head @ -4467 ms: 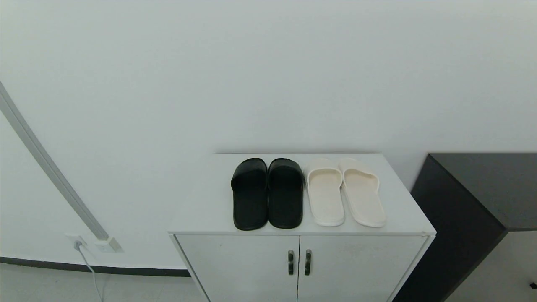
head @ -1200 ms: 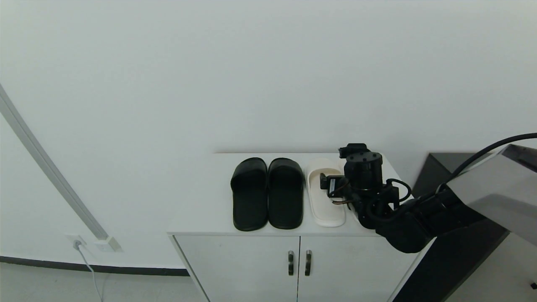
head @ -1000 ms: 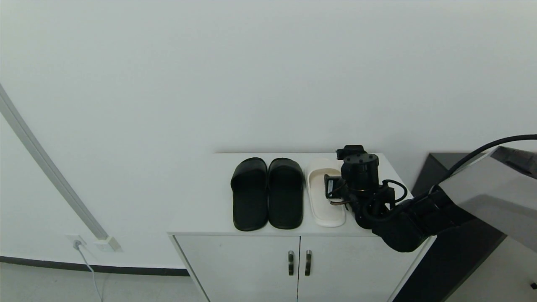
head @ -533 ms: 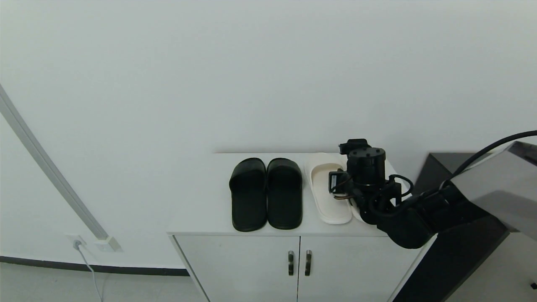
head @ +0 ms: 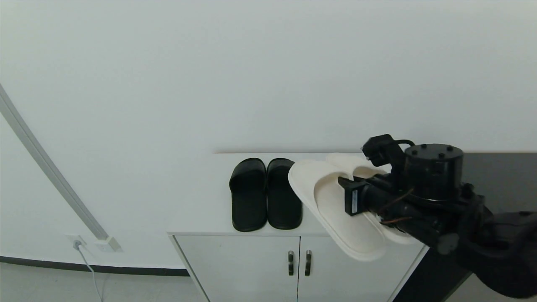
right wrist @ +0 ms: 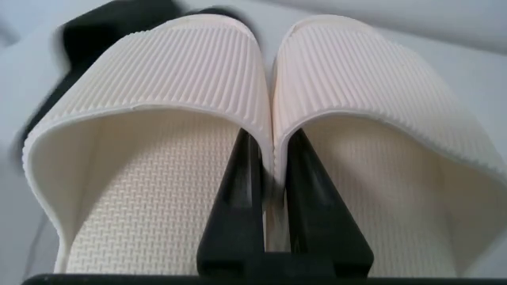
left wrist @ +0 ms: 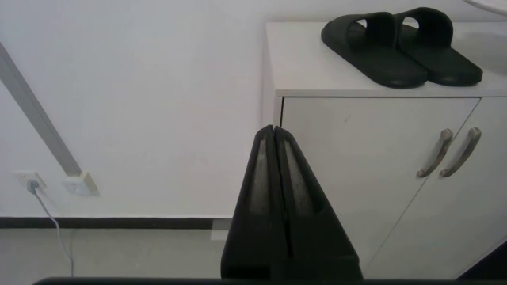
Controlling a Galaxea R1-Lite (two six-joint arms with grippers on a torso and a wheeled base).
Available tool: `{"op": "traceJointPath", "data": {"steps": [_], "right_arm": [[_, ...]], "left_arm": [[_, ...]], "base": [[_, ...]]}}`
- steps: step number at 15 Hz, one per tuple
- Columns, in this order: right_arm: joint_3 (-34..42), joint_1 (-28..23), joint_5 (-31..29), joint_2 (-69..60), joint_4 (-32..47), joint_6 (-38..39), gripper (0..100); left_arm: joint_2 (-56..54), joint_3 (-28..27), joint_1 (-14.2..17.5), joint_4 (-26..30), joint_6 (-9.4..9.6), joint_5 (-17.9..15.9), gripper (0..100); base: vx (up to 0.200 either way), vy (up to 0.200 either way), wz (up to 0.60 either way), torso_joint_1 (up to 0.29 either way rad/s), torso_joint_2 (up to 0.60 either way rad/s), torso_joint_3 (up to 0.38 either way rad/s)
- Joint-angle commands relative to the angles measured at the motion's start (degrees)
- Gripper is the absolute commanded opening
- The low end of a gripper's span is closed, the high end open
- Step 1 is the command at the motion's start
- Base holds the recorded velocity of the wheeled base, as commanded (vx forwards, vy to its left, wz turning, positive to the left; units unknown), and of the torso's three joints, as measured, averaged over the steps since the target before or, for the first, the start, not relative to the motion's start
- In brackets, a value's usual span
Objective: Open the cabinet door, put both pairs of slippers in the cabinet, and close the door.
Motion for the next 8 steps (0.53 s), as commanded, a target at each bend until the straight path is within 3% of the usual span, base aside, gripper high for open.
{"op": "traceJointPath", "data": {"steps": [1,7,8], "right_arm": [[8.0,2.0,5.2,-11.8,2.8,0.2,0],[8.8,2.6,7.5,-12.3,3.0,0.4,0],[9.2,2.7,7.6,-12.6,3.0,0.4,0]], "left_arm": [[0.0,0.0,0.0,0.0,0.02,0.0,0],[0.0,0.0,0.0,0.0,-0.16,0.0,0],[0.0,0.0,0.0,0.0,-0.16,0.0,0]], "base": [[0.000,0.000,0.00,0.000,0.00,0.000],[0.000,0.000,0.00,0.000,0.00,0.000],[-0.200,0.000,0.00,0.002,0.00,-0.002]]}}
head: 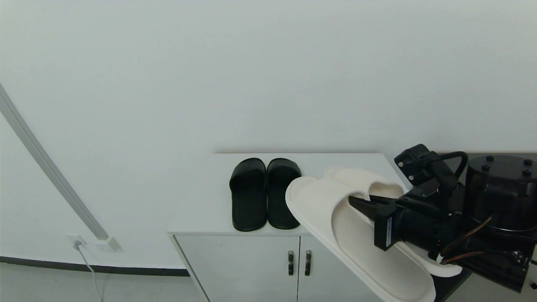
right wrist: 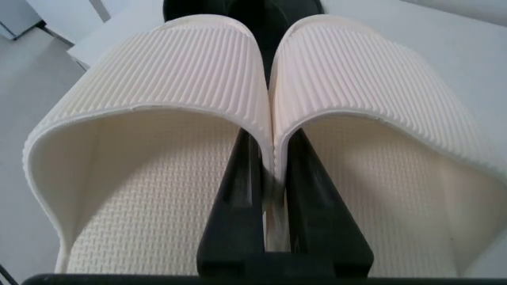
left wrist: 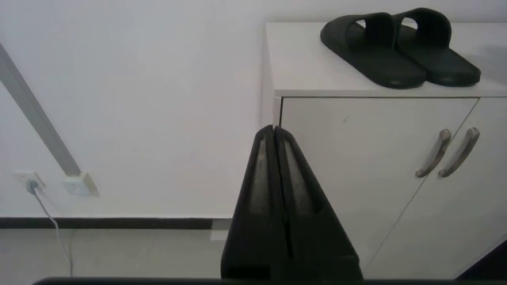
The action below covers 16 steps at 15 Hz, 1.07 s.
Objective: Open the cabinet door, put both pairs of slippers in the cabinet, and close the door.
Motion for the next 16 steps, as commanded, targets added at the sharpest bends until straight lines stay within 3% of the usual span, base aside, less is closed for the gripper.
{"op": "traceJointPath", "data": {"steps": [1,6,16], "right_arm": [[0.5,0.5,0.0,-0.9,0.0,0.0,0],[2.0,0.5,1.0,-0.9,-0.4,-0.3,0],[4.0,1.5,1.4,-2.3,-0.1,-1.2,0]], "left_arm": [[0.0,0.0,0.0,0.0,-0.05,0.0,0],[0.0,0.0,0.0,0.0,-0.05,0.0,0],[0.0,0.0,0.0,0.0,-0.05,0.0,0]], "base": [[-0.200,0.000,0.00,0.007,0.01,0.002],[-0.200,0.000,0.00,-0.002,0.00,0.003],[0.000,0.000,0.00,0.000,0.00,0.000]]}}
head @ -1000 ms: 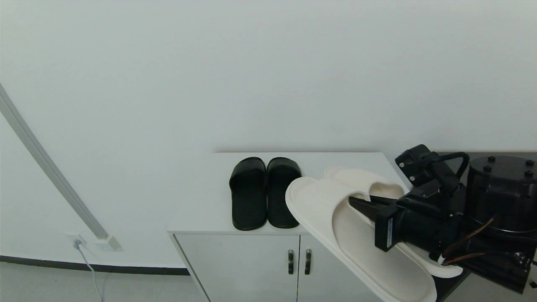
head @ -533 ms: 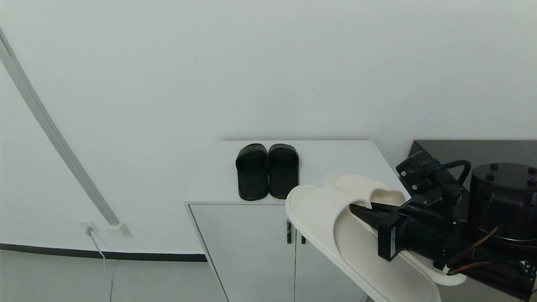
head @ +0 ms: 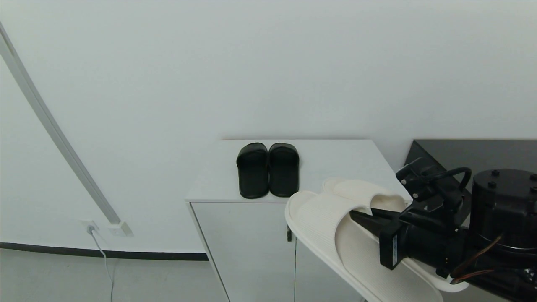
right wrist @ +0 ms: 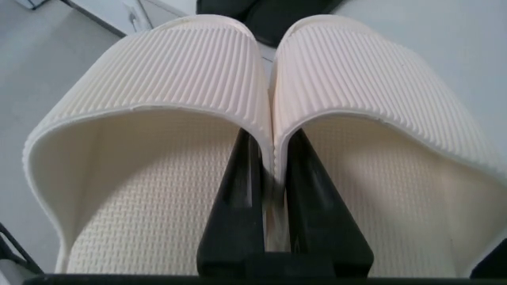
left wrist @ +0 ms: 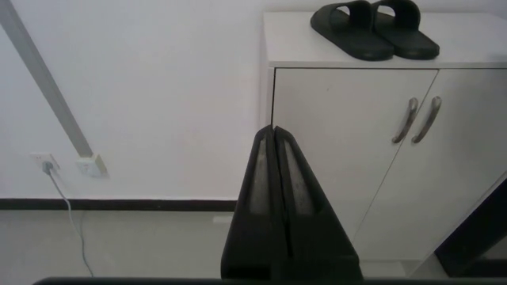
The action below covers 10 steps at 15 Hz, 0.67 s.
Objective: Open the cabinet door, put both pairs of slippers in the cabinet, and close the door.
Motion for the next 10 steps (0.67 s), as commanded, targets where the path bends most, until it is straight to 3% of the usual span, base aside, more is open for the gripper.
{"op": "traceJointPath", "data": {"steps": [1,6,10], "right_arm": [[0.7,0.6,0.7,-1.5,0.1,-0.2,0],[2.3,2.4,0.7,-1.8,0.1,-0.6,0],[2.9,2.8,0.7,-2.1,0.1,-1.7,0]], "left_arm": [[0.0,0.0,0.0,0.0,-0.01,0.0,0],[0.0,0.0,0.0,0.0,-0.01,0.0,0],[0.0,0.0,0.0,0.0,-0.01,-0.1,0]], "base": [[0.000,0.000,0.00,0.000,0.00,0.000],[0.000,0.000,0.00,0.000,0.00,0.000],[0.000,0.000,0.00,-0.133,0.32,0.180]]}}
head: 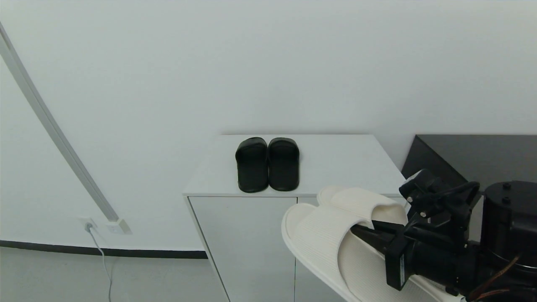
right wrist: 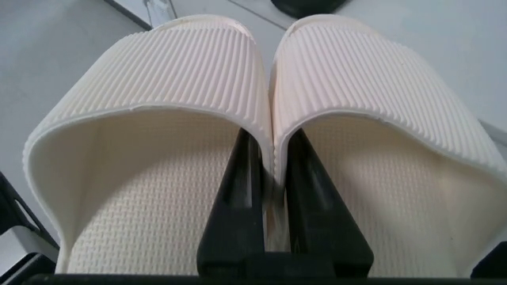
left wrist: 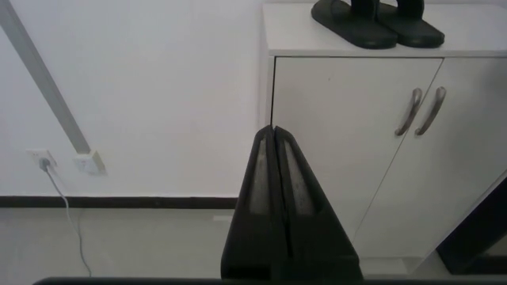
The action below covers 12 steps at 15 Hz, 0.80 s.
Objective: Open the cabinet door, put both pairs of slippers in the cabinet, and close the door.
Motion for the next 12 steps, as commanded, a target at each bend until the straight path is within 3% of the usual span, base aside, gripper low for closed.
{"op": "traceJointPath", "data": {"steps": [1,10,11,12], "right_arm": [[0.4,0.1,0.0,-0.3,0.0,0.0,0],[1.8,0.4,0.1,-0.3,-0.1,0.0,0],[1.8,0.4,0.1,-0.2,-0.2,0.0,0],[1.8,0.4,0.1,-0.2,-0.2,0.0,0]], "left_arm": [[0.0,0.0,0.0,0.0,-0.01,0.0,0],[0.0,0.0,-0.1,0.1,-0.01,-0.1,0],[0.0,0.0,0.0,0.1,0.08,-0.1,100],[0.0,0.0,0.0,0.1,0.08,-0.1,100]], "base": [[0.000,0.000,0.00,-0.178,0.40,0.232],[0.000,0.000,0.00,-0.221,0.53,0.307],[0.000,0.000,0.00,-0.193,0.52,0.330],[0.000,0.000,0.00,-0.203,0.53,0.320]]}}
